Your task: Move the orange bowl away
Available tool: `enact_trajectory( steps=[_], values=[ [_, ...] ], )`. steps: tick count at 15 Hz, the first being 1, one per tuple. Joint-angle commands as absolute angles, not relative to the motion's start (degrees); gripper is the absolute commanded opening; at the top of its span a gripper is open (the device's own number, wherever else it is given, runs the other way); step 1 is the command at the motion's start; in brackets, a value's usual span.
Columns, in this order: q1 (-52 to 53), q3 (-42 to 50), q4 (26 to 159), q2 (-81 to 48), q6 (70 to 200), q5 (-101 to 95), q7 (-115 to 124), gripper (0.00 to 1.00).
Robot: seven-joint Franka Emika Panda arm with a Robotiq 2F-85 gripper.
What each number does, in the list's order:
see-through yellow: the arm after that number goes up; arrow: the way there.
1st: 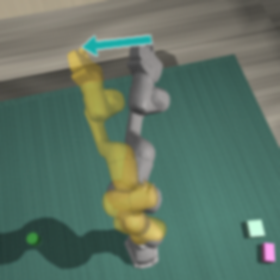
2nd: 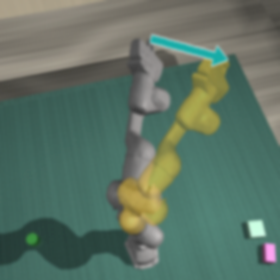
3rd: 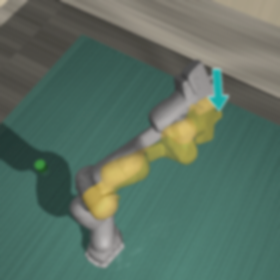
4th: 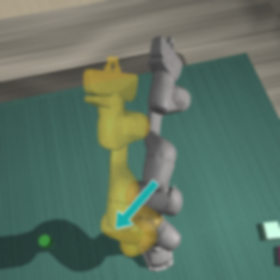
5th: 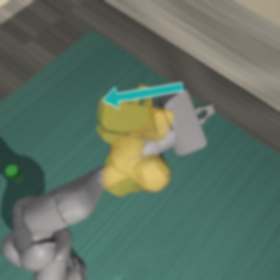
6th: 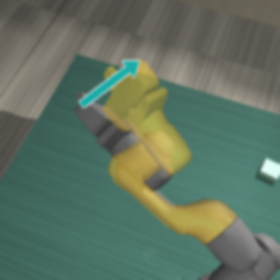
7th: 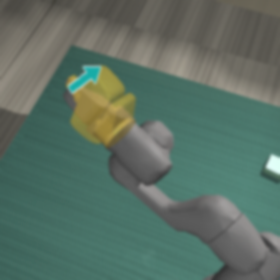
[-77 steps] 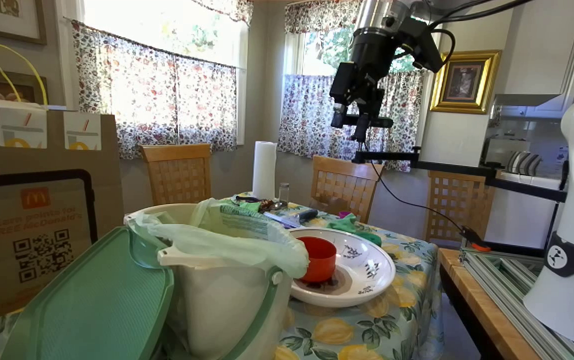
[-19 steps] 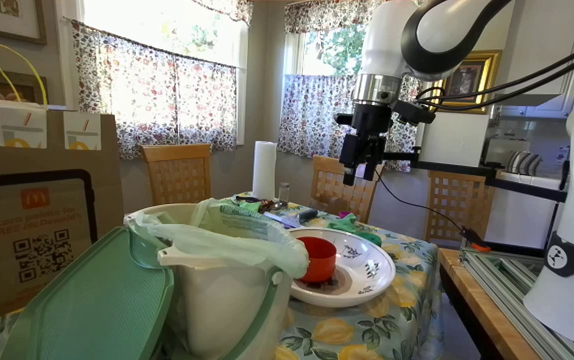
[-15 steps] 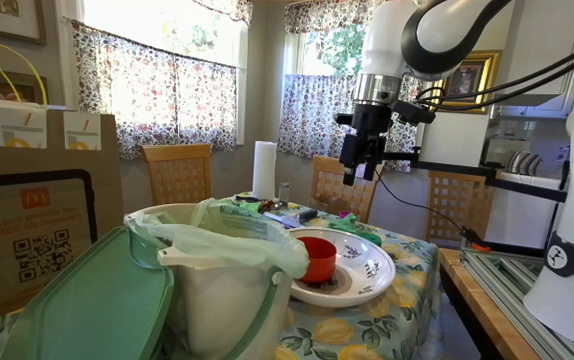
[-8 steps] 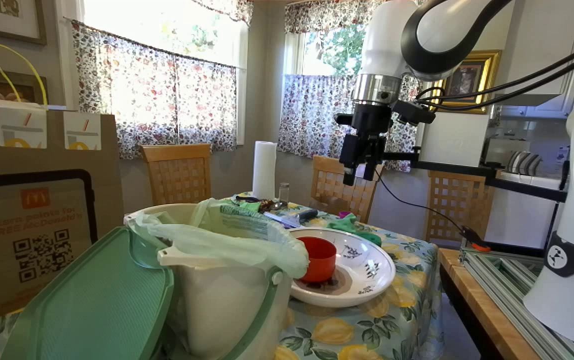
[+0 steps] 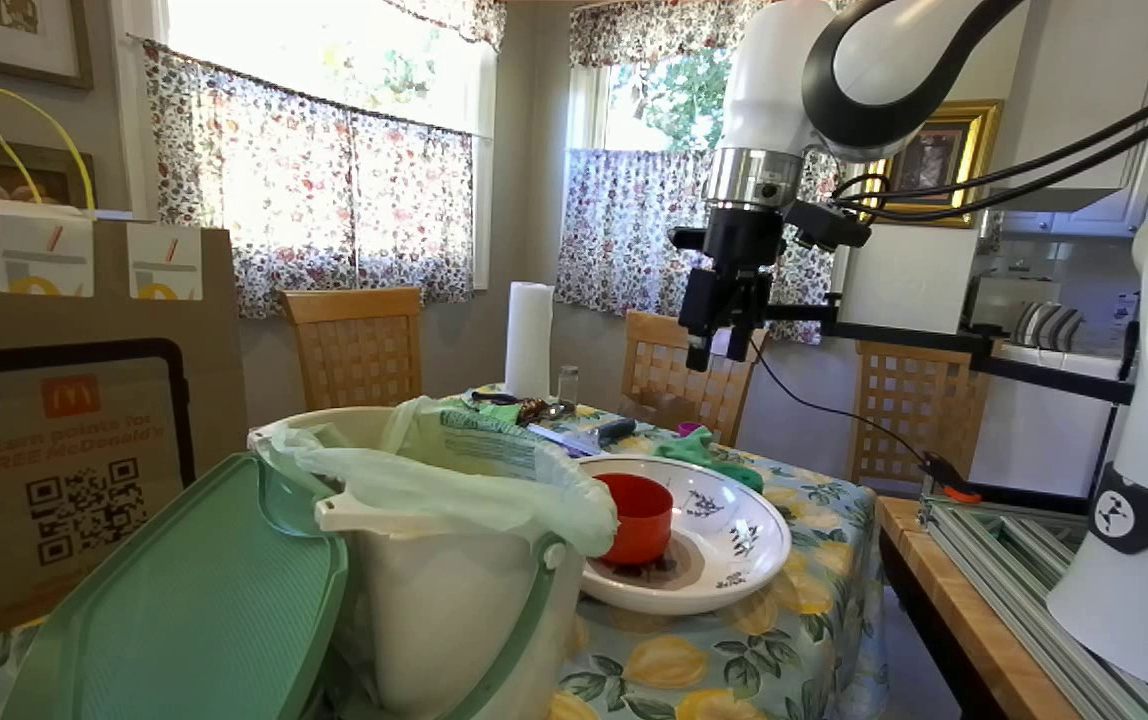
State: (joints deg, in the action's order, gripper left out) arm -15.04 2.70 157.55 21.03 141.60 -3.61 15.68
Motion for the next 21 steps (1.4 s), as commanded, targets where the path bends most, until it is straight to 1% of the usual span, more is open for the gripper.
enact_trajectory(
  steps=[1,12,15,21],
  values=[
    [-14.56,3.22,157.47,21.12,141.37,-3.90,15.87,1.00],
    [-14.56,3.22,157.47,21.12,141.37,-3.90,15.87,1.00],
    [-14.94,1.29,155.70,18.33,138.84,-6.24,18.97,1.00],
    [-13.56,-0.78,153.43,13.07,140.79,-8.62,20.95,1.00]
  ],
)
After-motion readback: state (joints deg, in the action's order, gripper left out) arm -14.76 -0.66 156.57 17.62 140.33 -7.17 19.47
